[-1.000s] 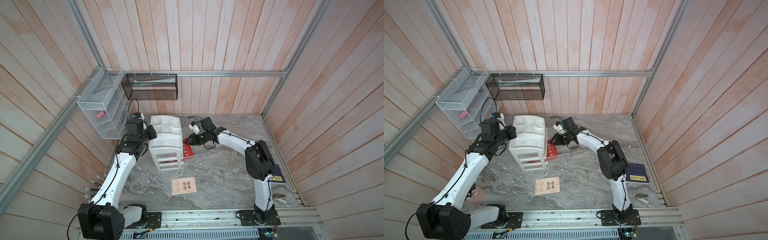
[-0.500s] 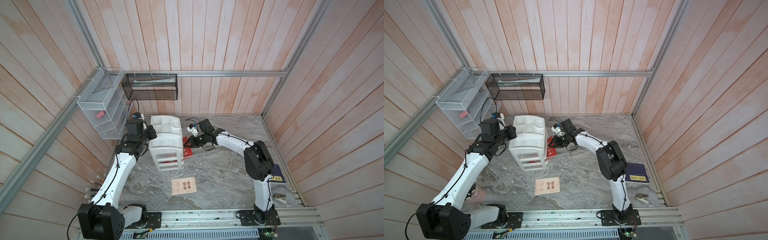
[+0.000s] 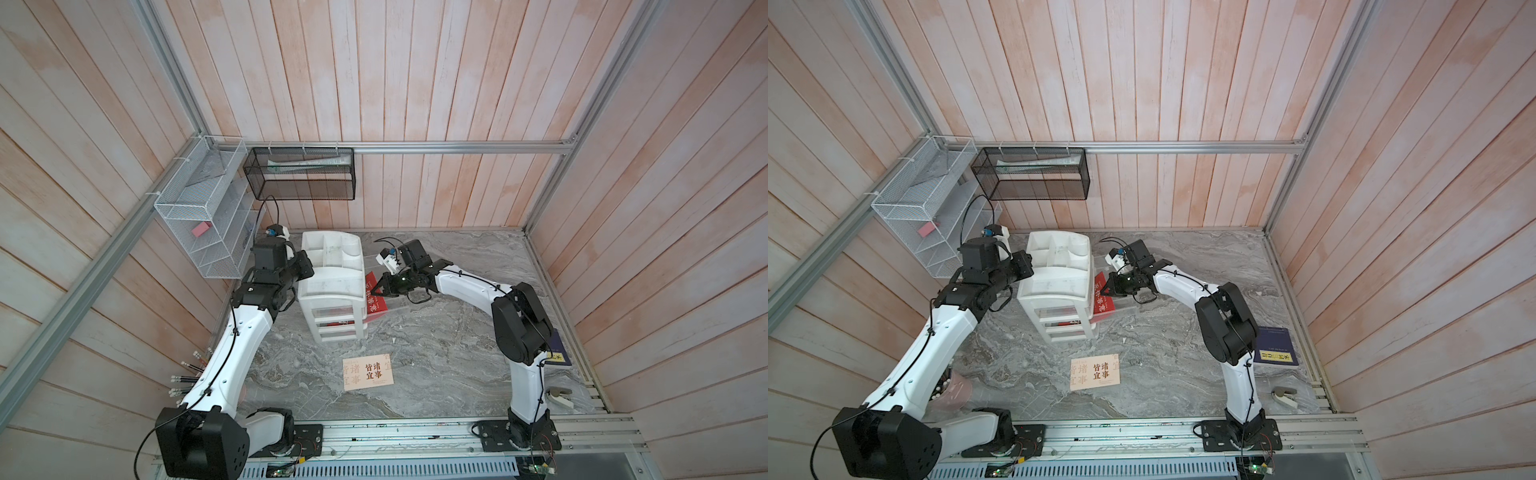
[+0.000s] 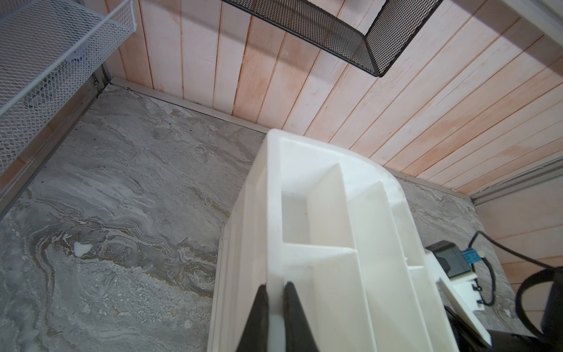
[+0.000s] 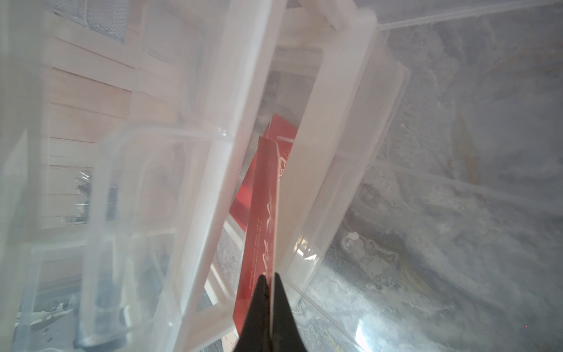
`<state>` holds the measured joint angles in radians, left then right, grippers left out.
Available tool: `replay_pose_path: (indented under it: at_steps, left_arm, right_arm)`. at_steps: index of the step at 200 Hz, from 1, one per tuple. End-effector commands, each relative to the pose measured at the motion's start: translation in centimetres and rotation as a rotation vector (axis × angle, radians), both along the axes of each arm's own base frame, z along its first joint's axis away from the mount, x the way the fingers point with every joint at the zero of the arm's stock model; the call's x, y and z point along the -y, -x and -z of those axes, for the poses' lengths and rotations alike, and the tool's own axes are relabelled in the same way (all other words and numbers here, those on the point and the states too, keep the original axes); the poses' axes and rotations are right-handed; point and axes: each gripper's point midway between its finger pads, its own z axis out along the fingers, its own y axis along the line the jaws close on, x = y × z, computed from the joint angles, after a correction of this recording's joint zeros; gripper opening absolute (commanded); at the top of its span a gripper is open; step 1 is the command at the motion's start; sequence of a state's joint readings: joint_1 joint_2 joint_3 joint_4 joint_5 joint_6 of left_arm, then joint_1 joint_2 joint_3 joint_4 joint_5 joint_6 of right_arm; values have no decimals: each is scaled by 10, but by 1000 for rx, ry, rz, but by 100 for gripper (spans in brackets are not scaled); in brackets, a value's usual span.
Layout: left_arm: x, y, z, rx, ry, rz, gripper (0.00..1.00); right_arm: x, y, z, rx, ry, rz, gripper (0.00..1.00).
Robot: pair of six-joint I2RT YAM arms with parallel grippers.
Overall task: Take the postcards out of the drawer
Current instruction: Pick up the postcard from the drawer.
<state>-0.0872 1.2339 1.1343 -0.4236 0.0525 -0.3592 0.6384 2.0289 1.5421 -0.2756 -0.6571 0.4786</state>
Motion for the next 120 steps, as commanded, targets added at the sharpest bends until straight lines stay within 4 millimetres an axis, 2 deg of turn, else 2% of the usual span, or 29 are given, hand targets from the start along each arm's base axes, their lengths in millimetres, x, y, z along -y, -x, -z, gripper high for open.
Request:
replay_pose_path:
  at_steps: [1,39,71,120]
  left_arm:
    - [-7,0,-24,63,-50,10,10]
    - [-10,-1,-31,72,-36,14,16]
    - [-9,-3,-35,73,-43,30,25]
    - [-6,-5,-47,85,-57,56,28]
  right_arm:
    - [7,-9,-20,36,-37,25,4]
    - [13,-12,-27,51,-46,46,4]
    - [17,-15,-29,58,-51,62,3]
    - [27,-22,-43,90,-61,91,3]
